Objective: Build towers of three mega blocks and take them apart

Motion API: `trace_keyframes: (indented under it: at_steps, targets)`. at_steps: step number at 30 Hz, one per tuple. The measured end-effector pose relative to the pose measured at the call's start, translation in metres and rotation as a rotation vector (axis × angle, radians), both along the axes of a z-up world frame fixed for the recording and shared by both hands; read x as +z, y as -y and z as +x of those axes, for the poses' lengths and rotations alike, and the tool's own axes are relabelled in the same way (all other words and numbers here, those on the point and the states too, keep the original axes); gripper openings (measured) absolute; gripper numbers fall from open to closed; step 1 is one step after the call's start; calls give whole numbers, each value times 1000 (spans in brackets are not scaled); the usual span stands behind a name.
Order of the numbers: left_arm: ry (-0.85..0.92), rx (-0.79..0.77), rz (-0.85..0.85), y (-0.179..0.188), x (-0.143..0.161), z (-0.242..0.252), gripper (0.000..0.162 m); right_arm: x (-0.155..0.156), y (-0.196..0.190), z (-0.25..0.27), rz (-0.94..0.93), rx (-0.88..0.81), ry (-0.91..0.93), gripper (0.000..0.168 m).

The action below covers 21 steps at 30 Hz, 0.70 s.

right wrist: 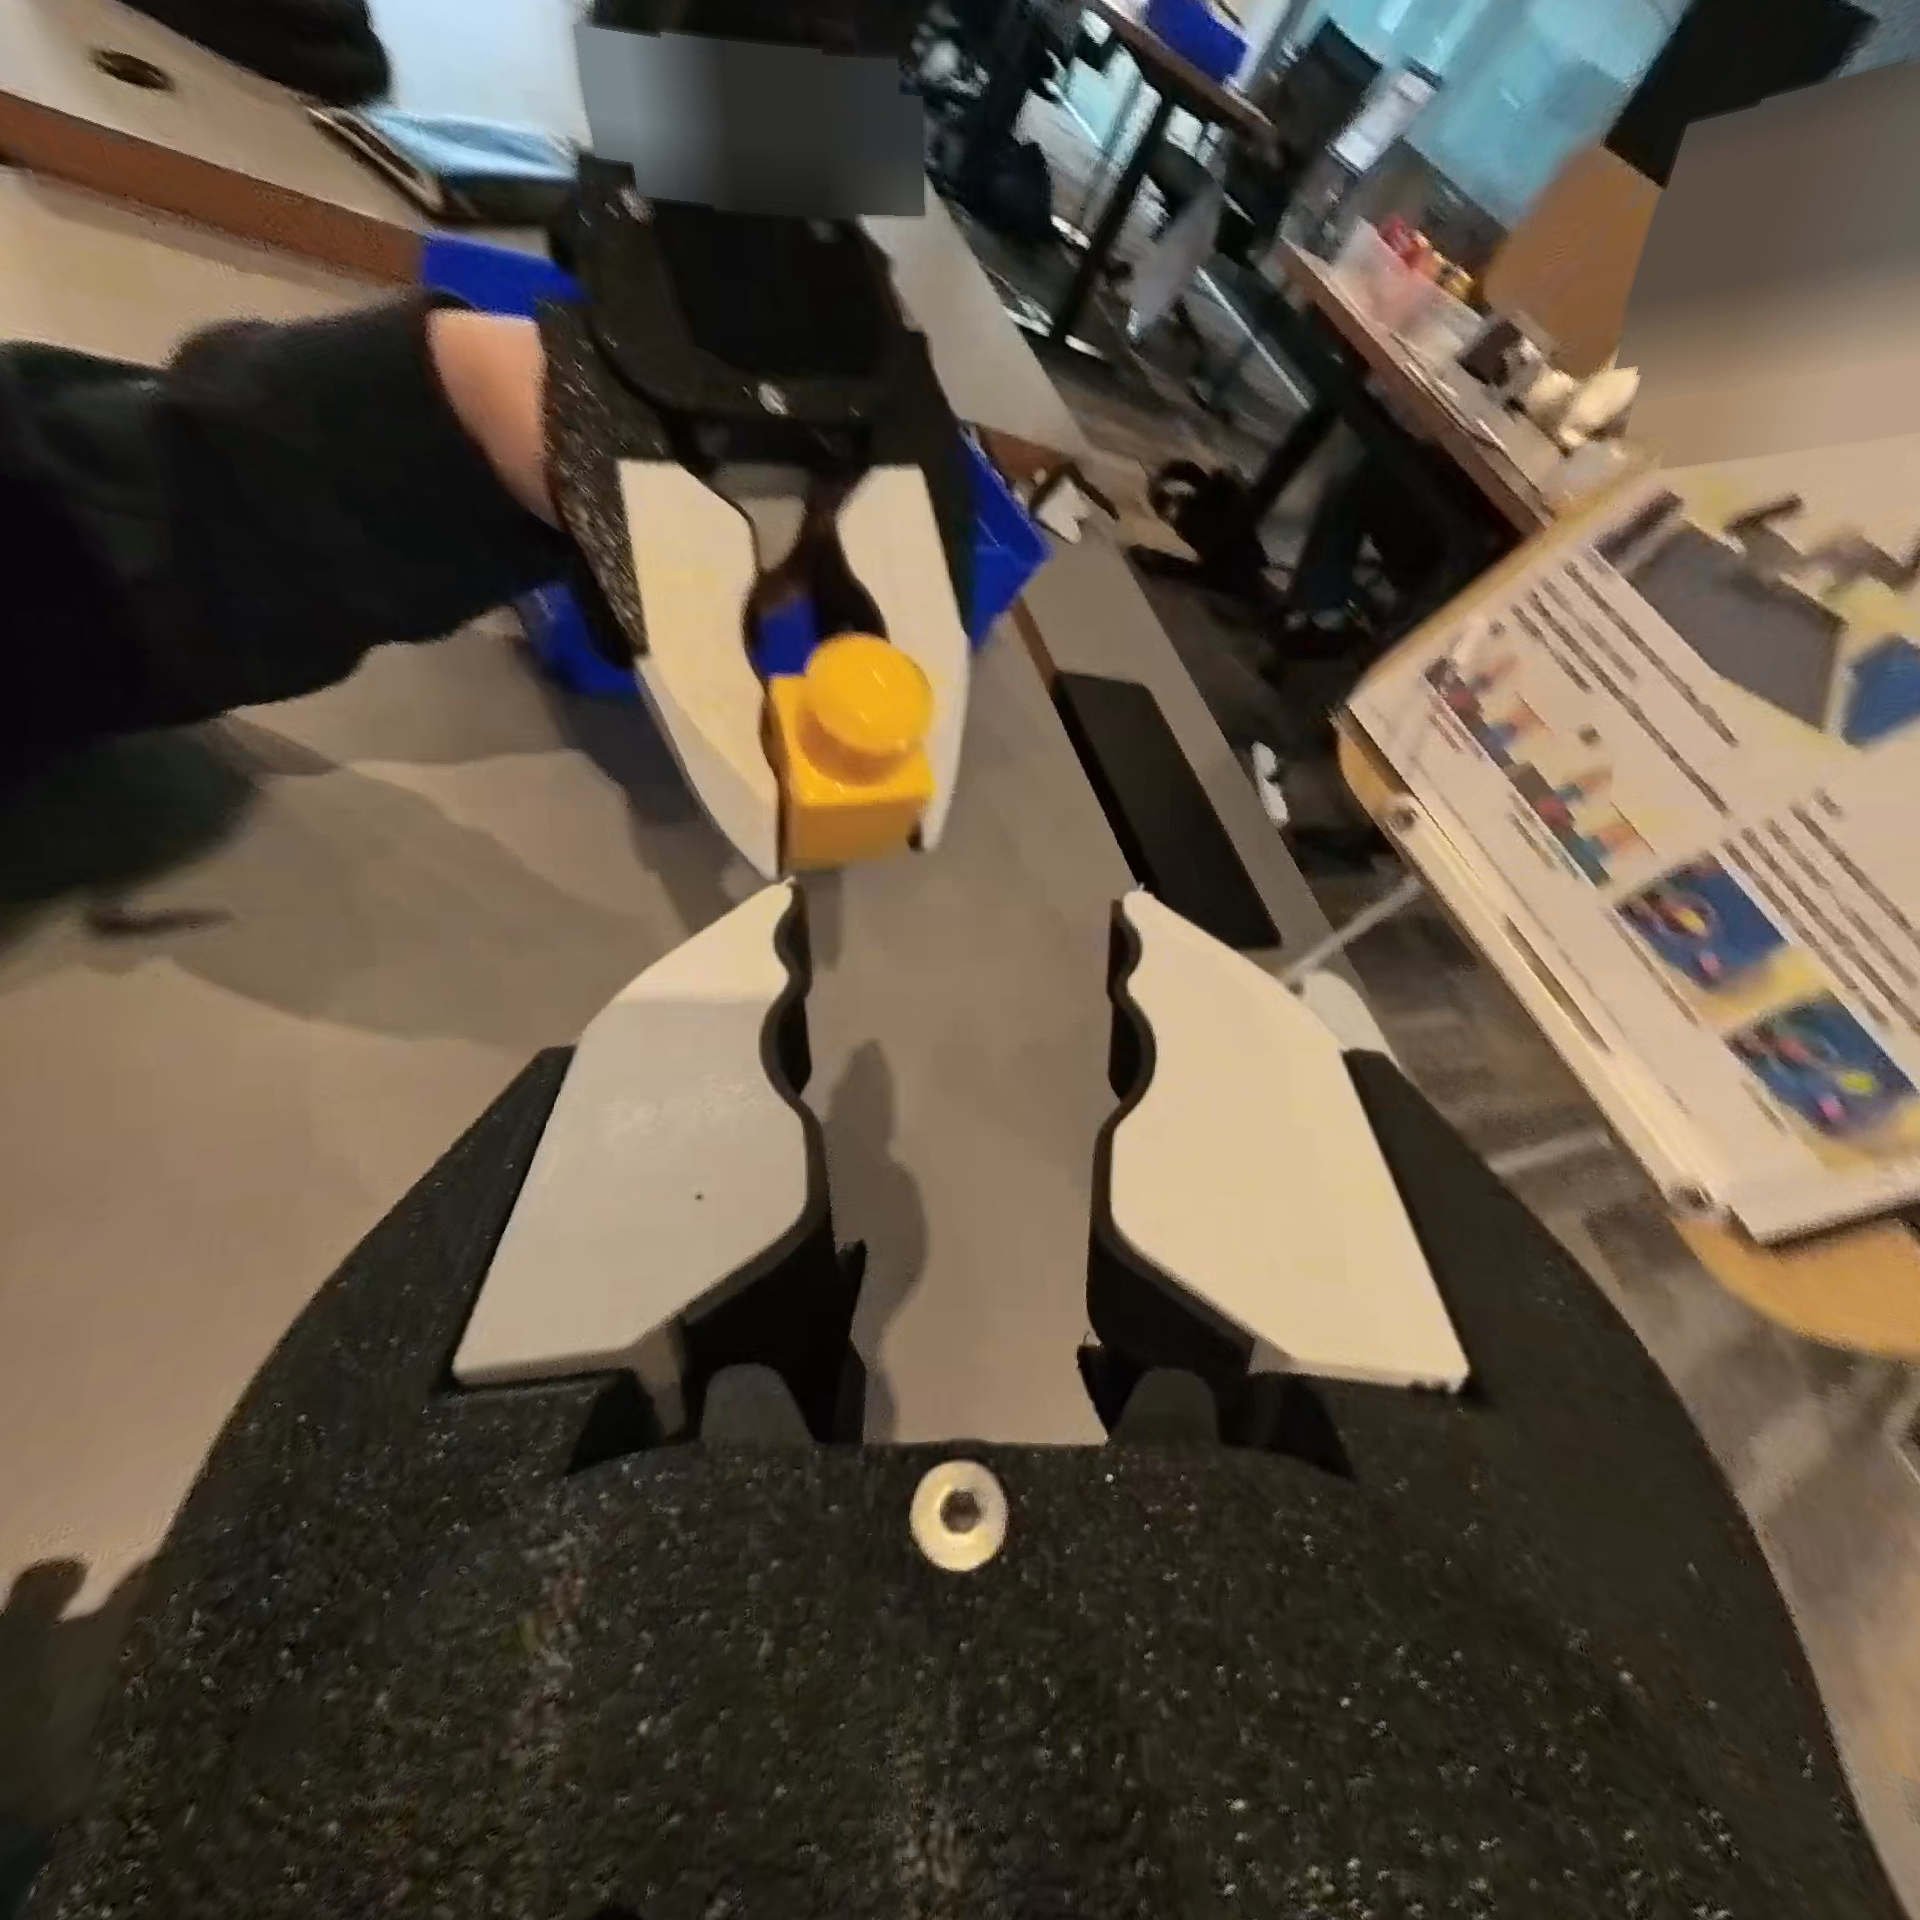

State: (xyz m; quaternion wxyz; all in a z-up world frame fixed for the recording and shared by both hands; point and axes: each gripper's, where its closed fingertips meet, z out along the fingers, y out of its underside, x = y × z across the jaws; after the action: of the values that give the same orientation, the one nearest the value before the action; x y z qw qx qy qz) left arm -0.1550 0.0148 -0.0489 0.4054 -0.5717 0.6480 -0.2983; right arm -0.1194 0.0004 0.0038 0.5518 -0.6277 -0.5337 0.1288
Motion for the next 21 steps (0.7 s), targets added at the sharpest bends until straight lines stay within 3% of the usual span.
trace_keyframes:
  at_steps: [9,14,21]
  targets:
    - [-14,-72,52,15,1,5,36,-6,11,-52,-43,188,-15,46]
    - [7,-105,60,22,5,8,36,-15,10,-61,-59,208,26,35]
    - [53,-107,75,22,13,7,38,-8,11,-63,-45,211,-1,32]
